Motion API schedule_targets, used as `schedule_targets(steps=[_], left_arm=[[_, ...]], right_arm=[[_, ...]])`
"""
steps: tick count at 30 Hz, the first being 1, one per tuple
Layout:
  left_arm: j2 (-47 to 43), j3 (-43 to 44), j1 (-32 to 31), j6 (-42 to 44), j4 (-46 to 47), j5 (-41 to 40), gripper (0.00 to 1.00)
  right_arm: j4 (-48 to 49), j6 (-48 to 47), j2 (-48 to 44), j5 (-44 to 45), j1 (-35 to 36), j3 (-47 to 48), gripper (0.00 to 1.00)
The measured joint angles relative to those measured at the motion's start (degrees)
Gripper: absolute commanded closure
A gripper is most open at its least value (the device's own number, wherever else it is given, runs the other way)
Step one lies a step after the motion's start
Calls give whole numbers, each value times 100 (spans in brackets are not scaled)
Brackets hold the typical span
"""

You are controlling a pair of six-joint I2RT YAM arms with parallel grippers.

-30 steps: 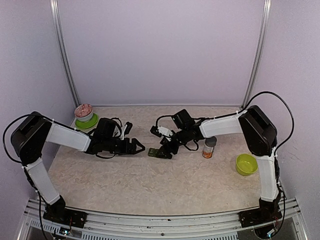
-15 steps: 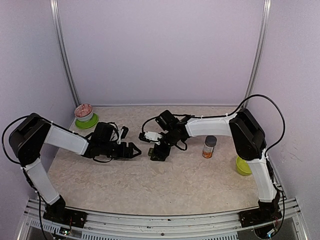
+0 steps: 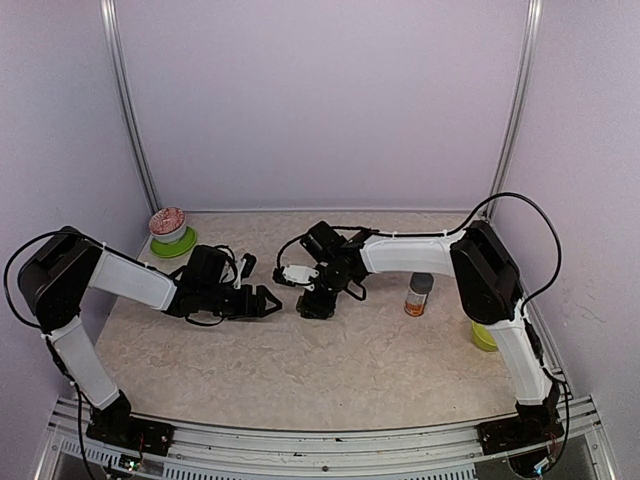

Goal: Sort the pills into containers
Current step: Pick up the pill container from the center of the board.

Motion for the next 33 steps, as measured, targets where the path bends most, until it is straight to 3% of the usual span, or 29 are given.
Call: schedule_targets(steps=[15,20,24,33], left_arm=[[0,-4,4,0,0,4,12],[0,-4,13,2,0,9,11],[0,-4,24,22,2,52,1],[-92,-267,33,-33,509,627,1]], right_arm=[[-122,-168,70,321,188,157,63],[24,-166,42,201,186,57,68],[24,-188,15,-173,179,17,71],[264,-337,-492,-629,179,-767,72]])
